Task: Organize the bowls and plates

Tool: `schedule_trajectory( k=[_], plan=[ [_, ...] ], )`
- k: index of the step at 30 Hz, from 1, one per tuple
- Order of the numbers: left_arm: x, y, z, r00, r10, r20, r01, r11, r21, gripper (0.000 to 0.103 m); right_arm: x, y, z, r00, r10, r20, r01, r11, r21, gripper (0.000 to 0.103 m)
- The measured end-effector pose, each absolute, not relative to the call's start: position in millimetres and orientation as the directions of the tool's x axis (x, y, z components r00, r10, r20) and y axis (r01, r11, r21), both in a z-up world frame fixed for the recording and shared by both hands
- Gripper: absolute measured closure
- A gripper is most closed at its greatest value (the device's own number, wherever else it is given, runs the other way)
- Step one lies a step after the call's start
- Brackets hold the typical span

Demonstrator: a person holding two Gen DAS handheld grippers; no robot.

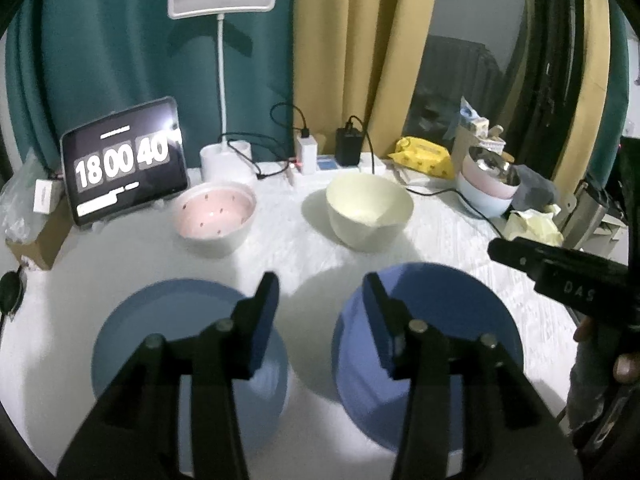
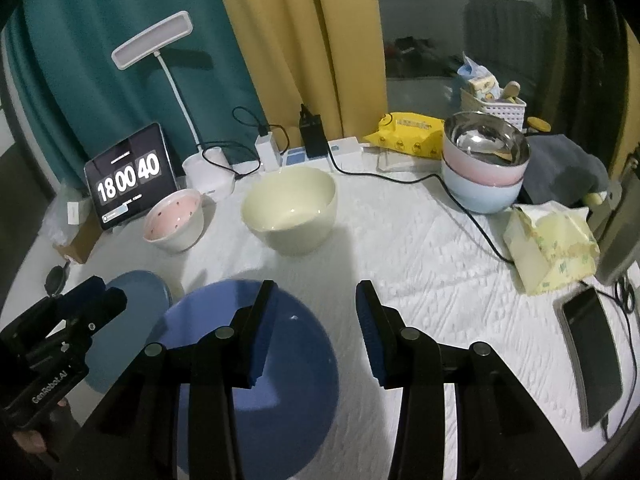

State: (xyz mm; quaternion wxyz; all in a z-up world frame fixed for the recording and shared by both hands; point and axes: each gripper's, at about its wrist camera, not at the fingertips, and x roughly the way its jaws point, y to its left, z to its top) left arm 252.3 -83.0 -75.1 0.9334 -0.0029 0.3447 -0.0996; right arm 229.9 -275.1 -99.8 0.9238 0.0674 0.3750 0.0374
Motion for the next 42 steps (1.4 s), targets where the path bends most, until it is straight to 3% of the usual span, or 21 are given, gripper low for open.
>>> schedule_trajectory(
  k=[21,42],
  plan=[
    [337,-105,-78,0.689,-0.254,-0.679,0.273,0.959,-0.081,0.058,298,-278,-99,0.716,0.111,-0.689,-0.034,0.992,0.124,0.061],
    [421,-113,-110,0.552,-0.269,-0.790,0.253,0.956,-0.148,0.058,371,-282,-118,0.667,0.102,-0.738,-0.006,0.991,0.131,0.061]
  ],
)
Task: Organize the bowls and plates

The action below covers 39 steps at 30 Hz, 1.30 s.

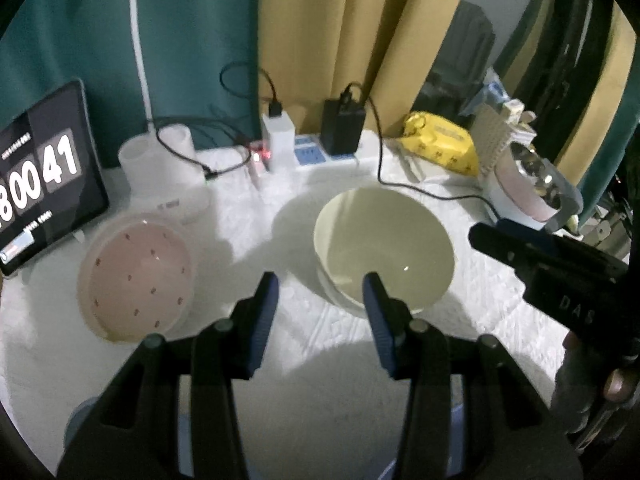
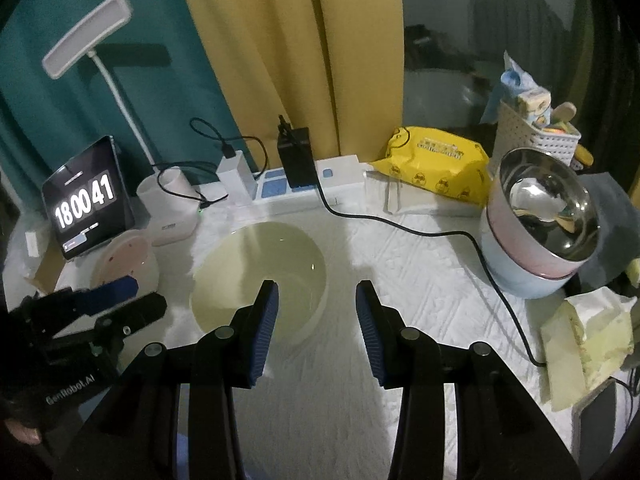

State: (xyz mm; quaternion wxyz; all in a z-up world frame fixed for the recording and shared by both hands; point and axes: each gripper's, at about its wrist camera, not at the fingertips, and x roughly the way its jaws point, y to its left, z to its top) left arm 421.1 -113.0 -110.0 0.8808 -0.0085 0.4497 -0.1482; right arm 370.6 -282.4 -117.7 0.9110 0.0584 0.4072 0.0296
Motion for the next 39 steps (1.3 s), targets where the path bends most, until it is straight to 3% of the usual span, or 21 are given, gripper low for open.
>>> schedule_trajectory(
  k=[10,21,25,29,39],
  plan=[
    [452,-122,-135,0.436,-0.276,-0.857,0.270,0.948,-0.168,0.058,408,-286,-146,0.530,0.146,-0.835,0.042,0.979,0.198,0.061],
    [471,-133,-153,0.376,-0.287,-0.881,0.312,0.934,-0.171,0.059,434,-289,-170,0.429,0.197,-0.882,0.052,0.969,0.241,0.061],
    [472,-137,-156,0.373,-0.307,-0.875,0.331,0.925,-0.184,0.070,440,-292,-179,0.406,0.192,-0.893,0.053,0.971,0.232,0.072],
    [473,-140,-156,0.400,-0.295,-0.868,0.338,0.927,-0.160,0.073,439,-285,-180,0.418,0.200,-0.886,0.018,0.974,0.228,0.085],
    [466,-139,-154,0.427,-0.282,-0.859,0.339,0.931,-0.137,0.078,433,-277,-176,0.452,0.139,-0.881,-0.007,0.988,0.152,0.087]
  ],
)
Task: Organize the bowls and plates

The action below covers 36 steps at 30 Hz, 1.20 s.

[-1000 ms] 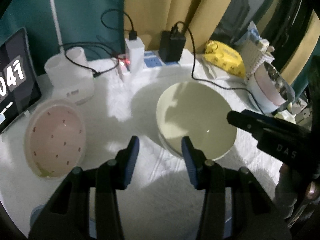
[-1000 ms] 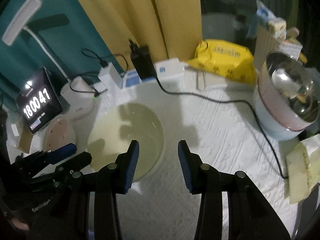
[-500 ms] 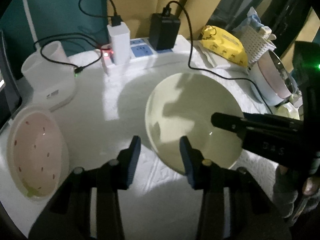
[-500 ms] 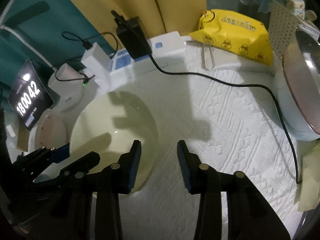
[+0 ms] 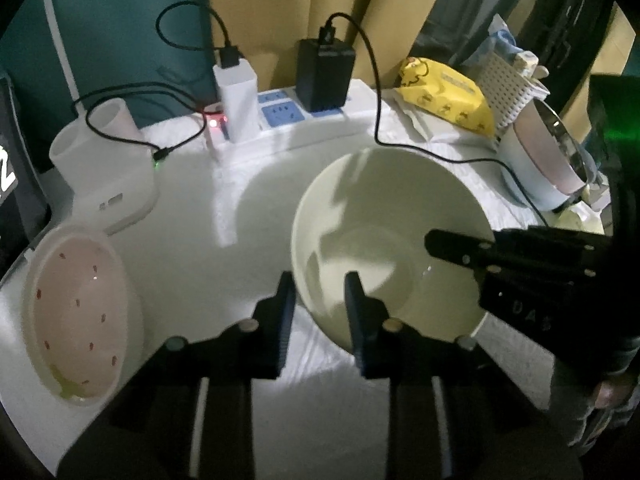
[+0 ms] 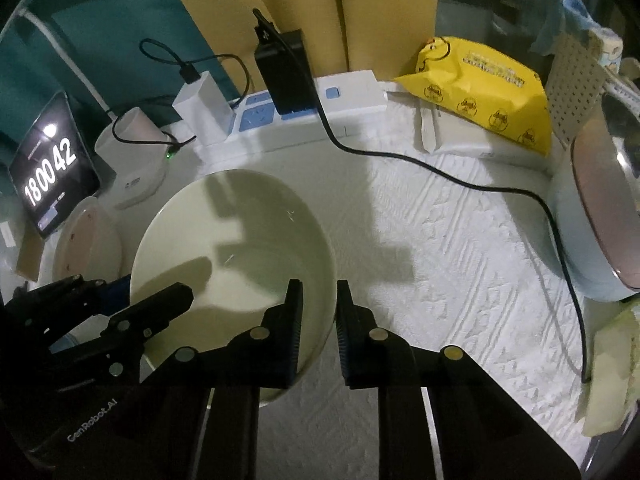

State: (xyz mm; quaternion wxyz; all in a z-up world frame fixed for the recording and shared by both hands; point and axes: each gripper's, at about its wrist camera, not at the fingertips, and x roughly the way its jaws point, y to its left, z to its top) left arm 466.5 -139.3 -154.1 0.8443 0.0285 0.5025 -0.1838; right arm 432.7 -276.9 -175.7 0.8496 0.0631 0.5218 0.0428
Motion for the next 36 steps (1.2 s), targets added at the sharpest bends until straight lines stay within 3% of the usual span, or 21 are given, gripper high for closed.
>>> schedule_trajectory(
  k=[36],
  plan=[
    [374,-116,-75,0.588,-0.304,-0.750,0.348,0.932,-0.105,0.078,349,-253,-87,0.613,0.117,-0.781,-0.028,0.992,0.127,0.089]
  ],
)
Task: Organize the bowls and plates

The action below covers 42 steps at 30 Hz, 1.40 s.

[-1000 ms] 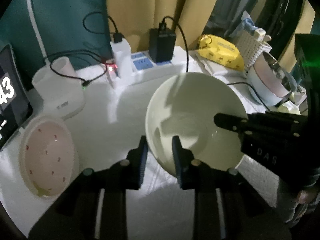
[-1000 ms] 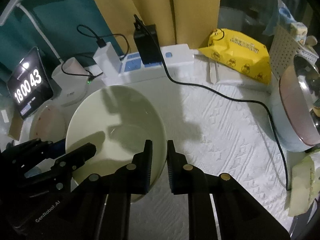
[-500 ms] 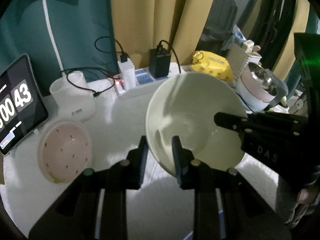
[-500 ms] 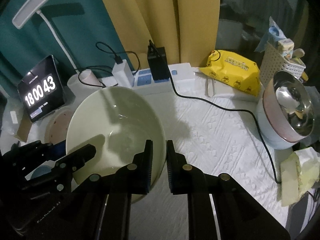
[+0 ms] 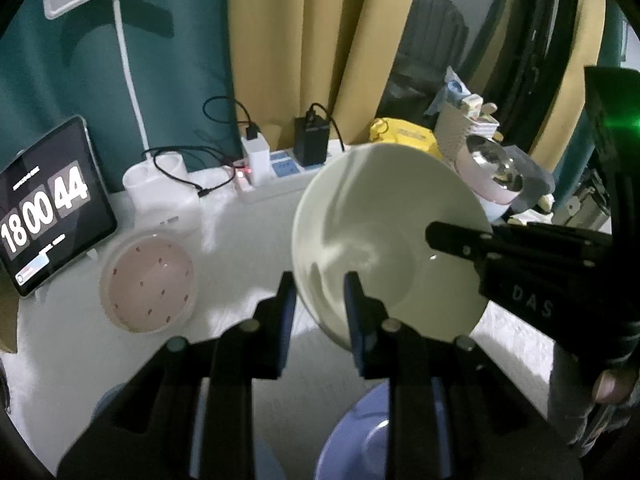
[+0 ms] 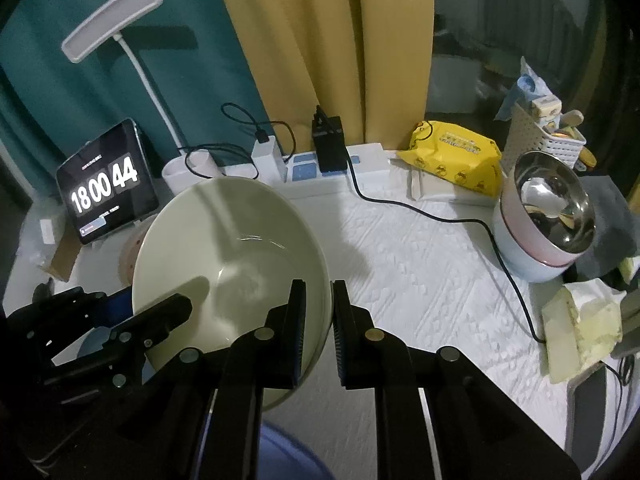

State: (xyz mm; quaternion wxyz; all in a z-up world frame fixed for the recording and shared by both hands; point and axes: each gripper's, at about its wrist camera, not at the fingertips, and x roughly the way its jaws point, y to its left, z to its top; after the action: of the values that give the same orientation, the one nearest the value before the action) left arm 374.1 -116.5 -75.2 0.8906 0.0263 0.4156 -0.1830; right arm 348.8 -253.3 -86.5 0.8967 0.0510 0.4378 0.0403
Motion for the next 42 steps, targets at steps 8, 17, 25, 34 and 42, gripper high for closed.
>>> schedule_trajectory(
  k=[8,17,25,34,42],
  plan=[
    [351,-110,-67,0.601,-0.310,-0.737,0.351,0.930,-0.105,0.078,326,-247,-77,0.629,0.116,-0.769,-0.030,0.992,0.126,0.089],
    [328,-103,-66,0.606,-0.311,-0.733,0.348,0.931,-0.107,0.078,303,-239,-74,0.633,0.119,-0.765,-0.032,0.991,0.127,0.089],
    [313,-102,-71,0.603,-0.314,-0.733,0.350,0.930,-0.111,0.078,286,-235,-78,0.626,0.122,-0.771,-0.028,0.991,0.133,0.089],
    [289,-103,-81,0.587,-0.313,-0.746,0.354,0.929,-0.111,0.078,266,-234,-88,0.612,0.123,-0.781,-0.022,0.990,0.140,0.089],
    [275,-102,-91,0.572,-0.311,-0.759,0.355,0.928,-0.113,0.078,251,-233,-101,0.594,0.129,-0.794,-0.014,0.989,0.149,0.089]
  ],
)
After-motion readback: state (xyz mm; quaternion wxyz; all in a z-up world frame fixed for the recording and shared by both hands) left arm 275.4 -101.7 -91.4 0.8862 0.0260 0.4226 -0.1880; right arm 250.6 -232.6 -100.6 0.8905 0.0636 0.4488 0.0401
